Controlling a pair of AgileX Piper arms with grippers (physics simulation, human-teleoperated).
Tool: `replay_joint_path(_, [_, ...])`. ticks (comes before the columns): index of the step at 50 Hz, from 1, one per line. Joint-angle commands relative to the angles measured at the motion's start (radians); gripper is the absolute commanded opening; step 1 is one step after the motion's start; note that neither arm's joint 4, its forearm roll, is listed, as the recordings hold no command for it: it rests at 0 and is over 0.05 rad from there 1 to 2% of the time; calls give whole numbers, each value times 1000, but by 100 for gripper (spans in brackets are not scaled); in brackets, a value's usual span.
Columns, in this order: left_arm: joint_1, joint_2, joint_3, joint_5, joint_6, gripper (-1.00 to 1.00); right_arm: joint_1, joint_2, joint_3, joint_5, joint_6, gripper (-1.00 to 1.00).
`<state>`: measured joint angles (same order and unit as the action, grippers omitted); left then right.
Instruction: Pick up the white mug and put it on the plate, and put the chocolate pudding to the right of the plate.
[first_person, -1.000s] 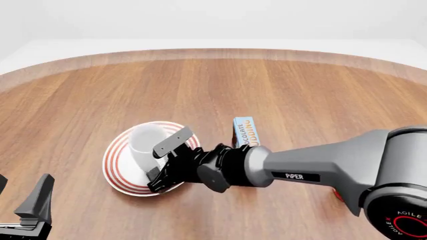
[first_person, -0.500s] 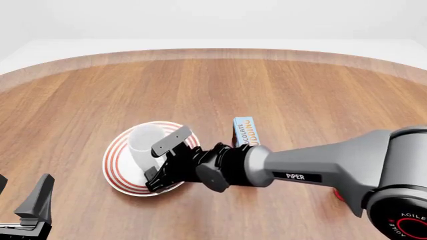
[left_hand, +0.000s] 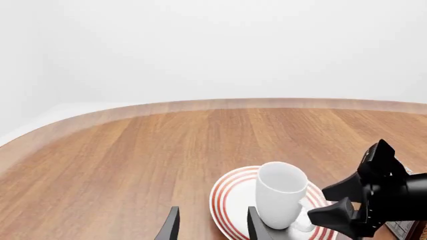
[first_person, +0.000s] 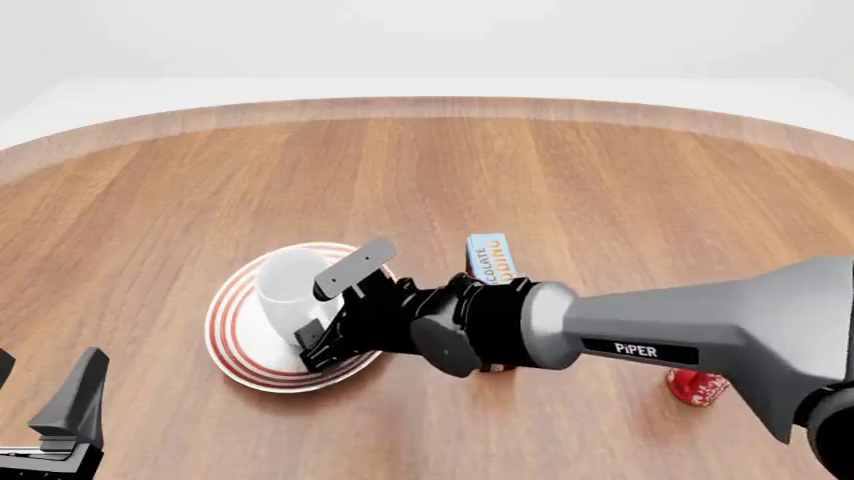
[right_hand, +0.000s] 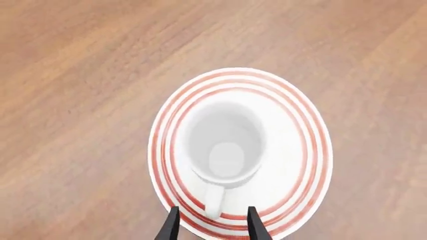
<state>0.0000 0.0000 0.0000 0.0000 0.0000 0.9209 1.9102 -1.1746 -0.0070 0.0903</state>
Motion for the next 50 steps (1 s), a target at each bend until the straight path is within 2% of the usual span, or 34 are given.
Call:
replay_joint_path(1, [0,0,0,0,0,100,-3,-50,35,-8,-2,100])
replay_joint_path(50, [0,0,0,0,0,100,23,-341,292,-107,16,100])
